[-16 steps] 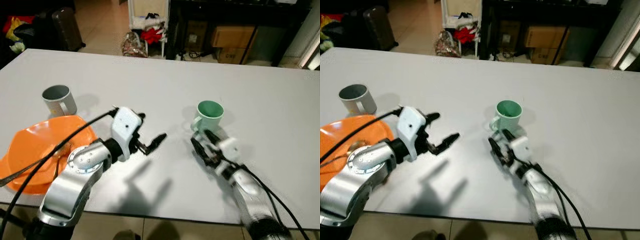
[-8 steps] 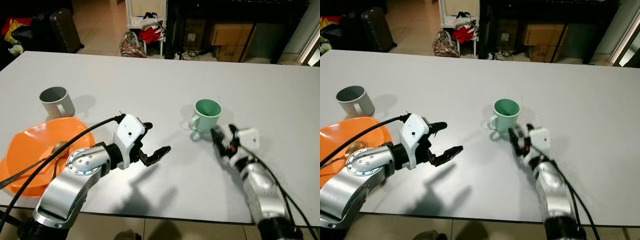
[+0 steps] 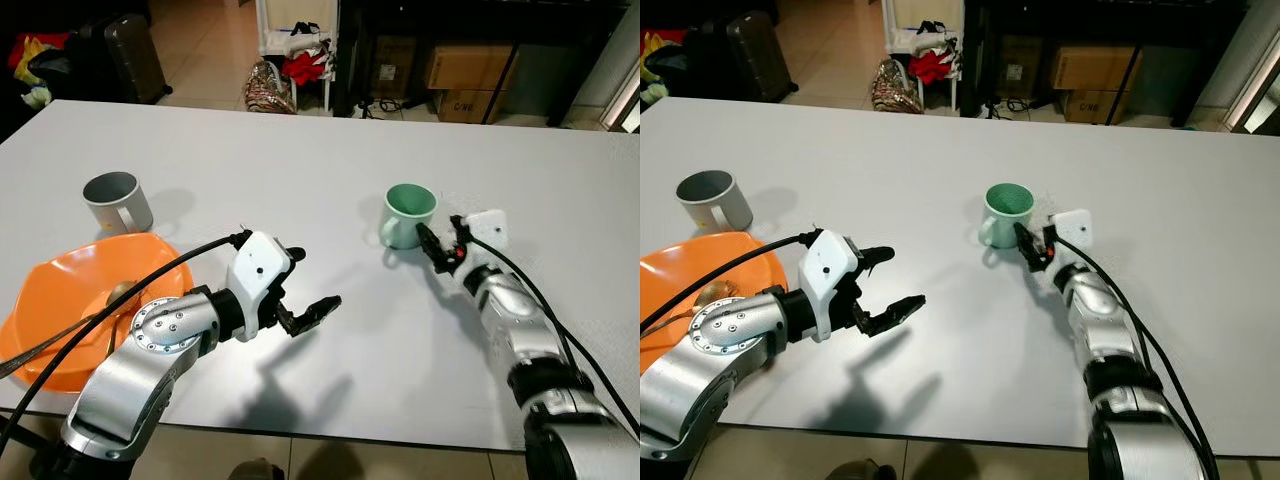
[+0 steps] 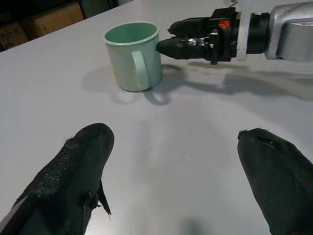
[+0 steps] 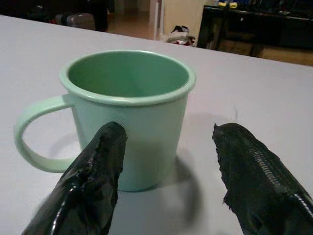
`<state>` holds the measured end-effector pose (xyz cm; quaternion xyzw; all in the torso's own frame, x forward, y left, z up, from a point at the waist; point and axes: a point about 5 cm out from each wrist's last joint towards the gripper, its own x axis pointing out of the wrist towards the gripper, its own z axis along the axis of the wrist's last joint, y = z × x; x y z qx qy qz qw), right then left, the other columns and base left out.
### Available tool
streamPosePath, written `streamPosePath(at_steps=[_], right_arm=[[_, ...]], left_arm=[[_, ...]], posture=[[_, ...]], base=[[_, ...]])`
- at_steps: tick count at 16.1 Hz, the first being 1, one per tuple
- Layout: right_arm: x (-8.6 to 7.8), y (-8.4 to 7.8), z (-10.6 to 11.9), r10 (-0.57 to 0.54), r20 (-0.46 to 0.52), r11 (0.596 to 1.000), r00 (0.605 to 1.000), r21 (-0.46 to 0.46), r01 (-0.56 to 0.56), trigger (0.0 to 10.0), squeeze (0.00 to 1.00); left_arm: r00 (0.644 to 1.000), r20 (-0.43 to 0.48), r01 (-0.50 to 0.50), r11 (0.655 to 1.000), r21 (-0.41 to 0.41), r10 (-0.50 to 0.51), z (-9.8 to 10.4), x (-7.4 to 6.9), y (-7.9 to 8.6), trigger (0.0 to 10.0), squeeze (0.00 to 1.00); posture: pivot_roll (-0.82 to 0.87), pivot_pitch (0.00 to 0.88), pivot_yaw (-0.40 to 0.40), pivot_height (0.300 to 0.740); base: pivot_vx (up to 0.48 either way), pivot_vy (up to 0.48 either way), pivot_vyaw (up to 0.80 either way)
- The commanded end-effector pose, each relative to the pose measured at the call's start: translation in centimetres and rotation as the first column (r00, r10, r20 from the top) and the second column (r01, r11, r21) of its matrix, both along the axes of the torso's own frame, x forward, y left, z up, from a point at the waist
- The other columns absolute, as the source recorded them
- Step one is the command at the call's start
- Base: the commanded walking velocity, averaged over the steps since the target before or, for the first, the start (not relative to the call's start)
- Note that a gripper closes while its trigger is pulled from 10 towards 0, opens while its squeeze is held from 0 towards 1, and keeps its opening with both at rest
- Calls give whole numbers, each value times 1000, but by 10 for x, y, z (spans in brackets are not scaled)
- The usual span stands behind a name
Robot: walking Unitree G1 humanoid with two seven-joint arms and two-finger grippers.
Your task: Setting the table
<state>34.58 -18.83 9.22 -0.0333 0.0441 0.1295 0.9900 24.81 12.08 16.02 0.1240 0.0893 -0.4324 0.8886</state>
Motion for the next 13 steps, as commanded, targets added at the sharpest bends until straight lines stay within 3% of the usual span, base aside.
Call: streamPosePath(at_steps=[1, 4, 7, 9, 11, 12, 13], right_arm=[[3, 3, 1, 12, -16, 999, 1000, 39, -11, 10000, 0], [3, 7, -1, 38, -14, 998, 999, 52, -38, 10000, 0], [-6, 4, -6, 84, 11, 994, 996, 64, -84, 10000, 0], [-28, -11, -7, 63, 77, 993, 995, 92, -70, 10000, 0], [-55, -14, -1, 38, 123, 992, 992, 113, -52, 10000, 0], [-55, -14, -1, 38, 123, 992, 992, 113, -52, 10000, 0], [-74, -9, 9, 3, 142, 991, 990, 134, -23, 10000, 0]], left_arm=[[1000, 3, 1, 1000, 3, -1, 2, -2, 2, 10000, 0], [1000, 6, 1, 1000, 4, -1, 2, -1, 2, 10000, 0], [1000, 11, 3, 1000, 4, -3, 3, -1, 1, 10000, 0], [1000, 12, 3, 1000, -17, -2, 3, -1, -1, 10000, 0], [999, -10, -53, 995, -83, 53, 4, -1, 0, 10000, 0], [999, -10, -53, 995, -83, 53, 4, -1, 0, 10000, 0], [988, -10, -152, 980, -126, 152, 5, 2, 5, 10000, 0]], posture=[[138, 0, 19, 740], [138, 0, 18, 740], [136, 0, 20, 740], [125, 0, 17, 740], [90, 0, 19, 740], [90, 0, 19, 740], [68, 0, 15, 740]], base=[[0, 0, 0], [0, 0, 0], [0, 0, 0], [0, 0, 0], [0, 0, 0], [0, 0, 0], [0, 0, 0]])
